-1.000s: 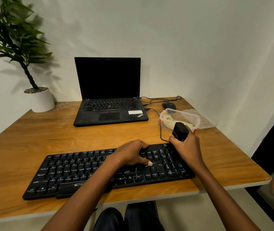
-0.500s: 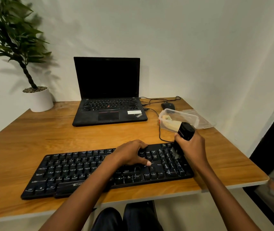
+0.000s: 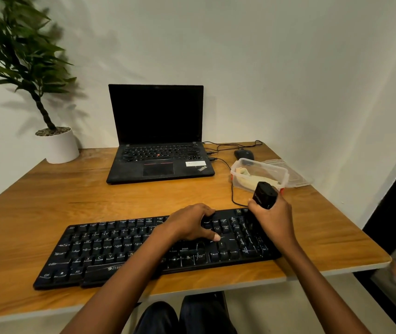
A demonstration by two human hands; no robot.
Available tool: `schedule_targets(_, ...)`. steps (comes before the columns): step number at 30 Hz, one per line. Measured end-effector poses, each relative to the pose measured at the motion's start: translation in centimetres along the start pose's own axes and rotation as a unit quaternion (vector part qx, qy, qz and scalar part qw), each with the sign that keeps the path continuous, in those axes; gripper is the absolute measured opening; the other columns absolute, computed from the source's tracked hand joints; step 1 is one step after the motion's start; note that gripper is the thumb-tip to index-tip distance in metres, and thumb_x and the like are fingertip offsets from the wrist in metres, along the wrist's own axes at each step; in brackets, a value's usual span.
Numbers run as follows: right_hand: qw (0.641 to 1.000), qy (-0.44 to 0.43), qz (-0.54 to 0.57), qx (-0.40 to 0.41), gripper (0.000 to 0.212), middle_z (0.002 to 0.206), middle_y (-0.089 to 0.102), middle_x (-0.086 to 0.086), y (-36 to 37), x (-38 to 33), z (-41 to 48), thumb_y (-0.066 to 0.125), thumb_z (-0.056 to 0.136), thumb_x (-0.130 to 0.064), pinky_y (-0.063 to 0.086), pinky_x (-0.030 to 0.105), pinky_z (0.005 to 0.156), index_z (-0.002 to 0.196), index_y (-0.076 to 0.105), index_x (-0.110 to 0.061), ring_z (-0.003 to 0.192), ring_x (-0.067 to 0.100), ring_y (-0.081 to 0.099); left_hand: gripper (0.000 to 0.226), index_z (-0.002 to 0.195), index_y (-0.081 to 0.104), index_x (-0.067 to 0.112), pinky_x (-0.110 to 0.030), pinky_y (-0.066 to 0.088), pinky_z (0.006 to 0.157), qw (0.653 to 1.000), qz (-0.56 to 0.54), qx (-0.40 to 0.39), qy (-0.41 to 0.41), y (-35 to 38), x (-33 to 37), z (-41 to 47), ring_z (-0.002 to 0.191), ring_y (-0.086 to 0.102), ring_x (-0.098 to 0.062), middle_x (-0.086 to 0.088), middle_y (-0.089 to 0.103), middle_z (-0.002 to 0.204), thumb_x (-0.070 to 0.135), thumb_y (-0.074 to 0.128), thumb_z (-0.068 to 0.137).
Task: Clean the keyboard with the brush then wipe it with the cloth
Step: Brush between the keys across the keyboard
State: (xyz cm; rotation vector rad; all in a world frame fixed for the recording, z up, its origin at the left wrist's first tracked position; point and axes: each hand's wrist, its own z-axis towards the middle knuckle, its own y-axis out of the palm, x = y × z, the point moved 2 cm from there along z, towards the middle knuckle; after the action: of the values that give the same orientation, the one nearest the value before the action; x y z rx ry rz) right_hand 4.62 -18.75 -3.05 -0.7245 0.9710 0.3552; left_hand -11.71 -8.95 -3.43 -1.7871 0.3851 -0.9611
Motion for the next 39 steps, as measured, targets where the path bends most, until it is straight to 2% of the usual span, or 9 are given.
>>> schedule_targets(2,0.998,0.033,0.060,0.001,0.013,0.075,0.060,0.003,-0.8,0.7,0.5,0.066,0.079,-0.008,0.051,0.029,0.059,0.083,0.056,-0.014,0.070,0.021,0.062,0.078,0.145,0.032,0.019,-0.036,0.034,0.109,1.000,0.003,-0.001,0.002,0.0,0.0,-0.1,0.136,0.034,-0.018,0.004,0.033,0.151,0.042,0.069,0.080)
schedule_targets(7,0.998,-0.037,-0.025,0.034,0.020,0.076,0.058,-0.001,-0.1,-0.3,-0.4,0.067,0.081,-0.015,0.046,0.023,0.058,0.092,0.051,-0.019,0.070,0.014,0.056,0.078,0.145,0.032,0.019,-0.036,0.034,0.109,1.000,0.005,-0.003,0.001,-0.1,0.1,-0.1,0.136,0.034,-0.018,0.004,0.033,0.151,0.043,0.069,0.080)
schedule_targets(12,0.991,0.057,0.123,0.000,0.013,0.079,0.062,0.002,-1.8,0.9,-0.5,0.066,0.080,-0.006,0.049,0.019,0.054,0.086,0.059,-0.015,0.073,0.015,0.062,0.078,0.146,0.032,0.018,-0.036,0.034,0.109,1.000,0.008,-0.005,0.004,-0.1,0.1,-0.1,0.136,0.034,-0.019,0.003,0.033,0.151,0.042,0.069,0.081)
schedule_targets(17,0.999,-0.014,0.009,0.033,0.016,0.074,0.058,-0.005,-1.0,0.0,-1.1,0.067,0.081,-0.014,0.045,0.017,0.058,0.091,0.055,-0.017,0.070,0.008,0.056,0.078,0.146,0.032,0.018,-0.037,0.034,0.109,1.000,0.009,-0.004,0.005,-0.1,0.2,-0.1,0.136,0.034,-0.018,0.003,0.032,0.151,0.042,0.069,0.081)
schedule_targets(22,0.987,0.056,0.153,-0.008,0.014,0.077,0.060,0.000,-2.4,0.1,-1.2,0.064,0.081,-0.003,0.045,0.011,0.047,0.088,0.057,-0.014,0.069,0.012,0.059,0.079,0.146,0.031,0.018,-0.036,0.033,0.109,1.000,0.010,-0.006,0.006,-0.1,0.1,-0.1,0.136,0.033,-0.018,0.004,0.032,0.152,0.042,0.068,0.081)
schedule_targets(26,1.000,-0.001,0.023,0.007,0.018,0.078,0.058,-0.006,-1.8,-0.4,-1.2,0.066,0.082,-0.012,0.042,0.013,0.055,0.095,0.055,-0.017,0.071,0.004,0.056,0.078,0.146,0.031,0.017,-0.035,0.033,0.109,1.000,0.010,-0.006,0.007,-0.1,0.1,-0.1,0.136,0.033,-0.019,0.004,0.032,0.152,0.042,0.068,0.082)
schedule_targets(31,0.993,0.043,0.111,-0.016,0.018,0.078,0.060,-0.001,-2.7,0.1,-1.7,0.066,0.080,-0.004,0.045,0.011,0.049,0.090,0.056,-0.014,0.070,0.008,0.058,0.079,0.146,0.031,0.018,-0.036,0.033,0.109,1.000,0.006,-0.007,0.005,0.0,0.0,0.0,0.136,0.033,-0.019,0.003,0.032,0.152,0.042,0.068,0.081)
schedule_targets(36,1.000,-0.012,0.006,0.028,0.024,0.077,0.055,-0.010,-2.2,-0.3,-1.7,0.068,0.081,-0.013,0.040,0.009,0.056,0.097,0.053,-0.019,0.071,-0.001,0.053,0.078,0.146,0.030,0.017,-0.038,0.033,0.110,1.000,0.015,-0.009,0.011,0.0,0.0,-0.1,0.137,0.033,-0.019,0.004,0.030,0.152,0.043,0.067,0.082)
schedule_targets(39,0.997,0.018,0.072,-0.008,0.020,0.078,0.058,-0.005,-2.3,-0.3,-2.5,0.066,0.082,-0.007,0.043,0.009,0.049,0.095,0.054,-0.015,0.064,0.004,0.059,0.078,0.146,0.030,0.018,-0.038,0.034,0.109,1.000,0.018,-0.010,0.009,0.0,0.0,0.0,0.136,0.033,-0.019,0.003,0.031,0.152,0.043,0.067,0.082)
